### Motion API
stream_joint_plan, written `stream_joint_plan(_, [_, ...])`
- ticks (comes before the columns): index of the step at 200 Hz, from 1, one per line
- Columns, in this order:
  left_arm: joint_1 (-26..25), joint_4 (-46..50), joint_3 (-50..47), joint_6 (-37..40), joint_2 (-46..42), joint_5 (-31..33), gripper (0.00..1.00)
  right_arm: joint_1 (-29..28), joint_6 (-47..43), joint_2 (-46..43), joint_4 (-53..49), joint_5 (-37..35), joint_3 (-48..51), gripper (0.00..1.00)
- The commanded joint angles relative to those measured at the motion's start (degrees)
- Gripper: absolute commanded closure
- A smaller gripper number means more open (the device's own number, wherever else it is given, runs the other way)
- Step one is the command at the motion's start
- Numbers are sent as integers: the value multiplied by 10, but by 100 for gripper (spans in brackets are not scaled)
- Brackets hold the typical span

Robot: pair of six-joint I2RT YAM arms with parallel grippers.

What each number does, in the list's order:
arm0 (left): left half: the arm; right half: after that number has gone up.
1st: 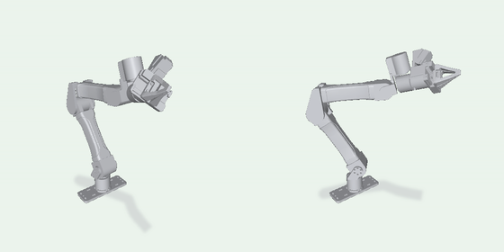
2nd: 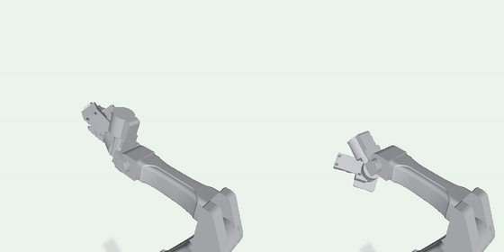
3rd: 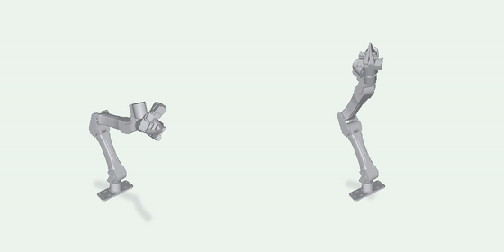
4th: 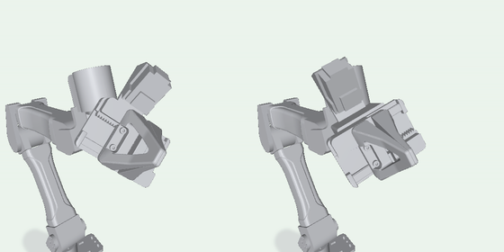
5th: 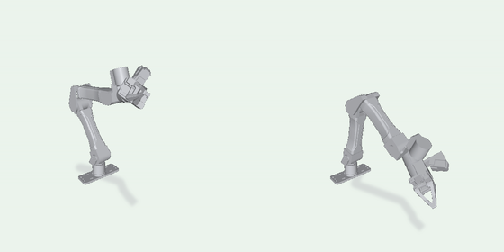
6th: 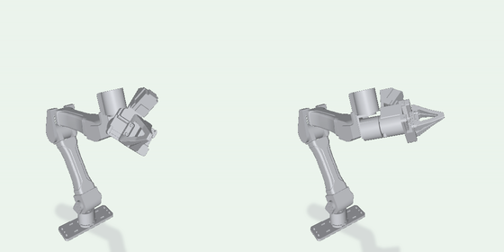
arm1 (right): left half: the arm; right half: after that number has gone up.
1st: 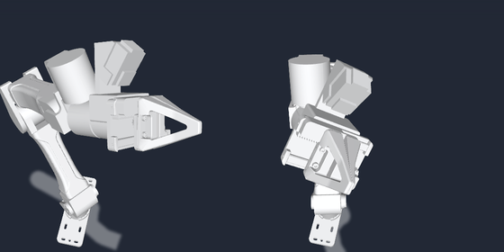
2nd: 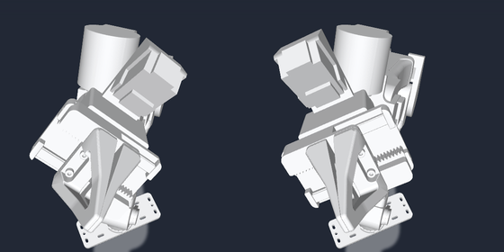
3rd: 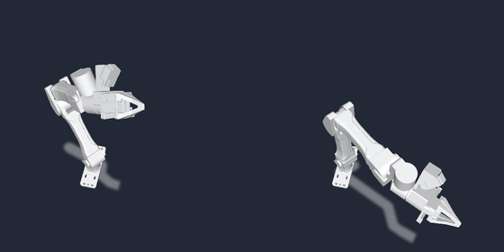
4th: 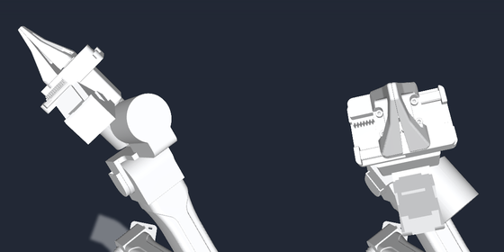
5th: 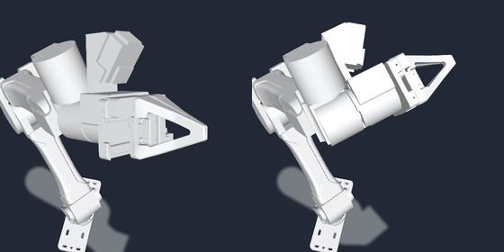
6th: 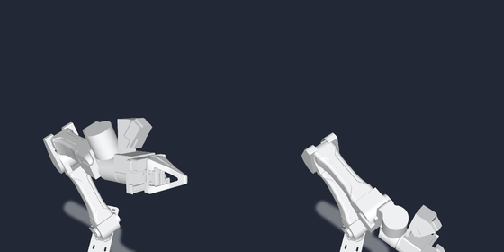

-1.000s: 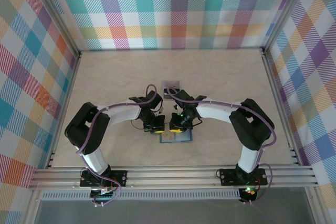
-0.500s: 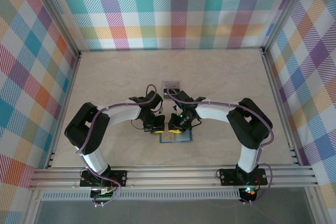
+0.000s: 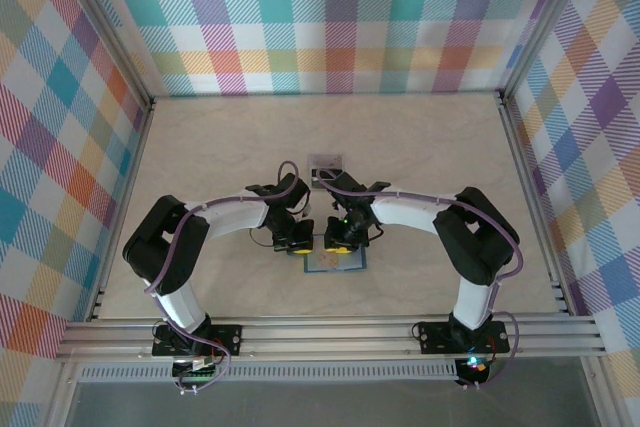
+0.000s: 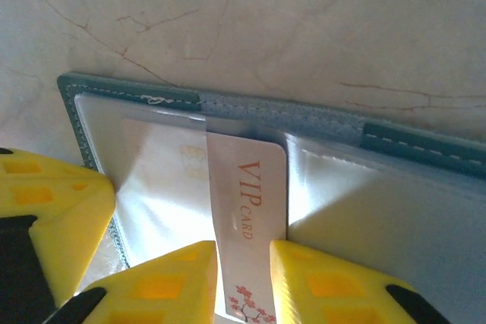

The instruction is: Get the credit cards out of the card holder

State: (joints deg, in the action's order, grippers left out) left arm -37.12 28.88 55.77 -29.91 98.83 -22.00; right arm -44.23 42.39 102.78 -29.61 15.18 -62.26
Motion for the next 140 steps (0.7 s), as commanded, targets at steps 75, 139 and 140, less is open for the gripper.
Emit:
stream_joint_plan(75, [-36,50,35,2,8,15,100,8,-6,-2,3,3,18,73])
stream_joint_plan(139, [-44,95,51,20,49,68,100,21,7,-5,83,68,57,73])
stream_joint_plan(140, [-45,95,51,20,50,69,100,21,7,-6,86,71,58,73])
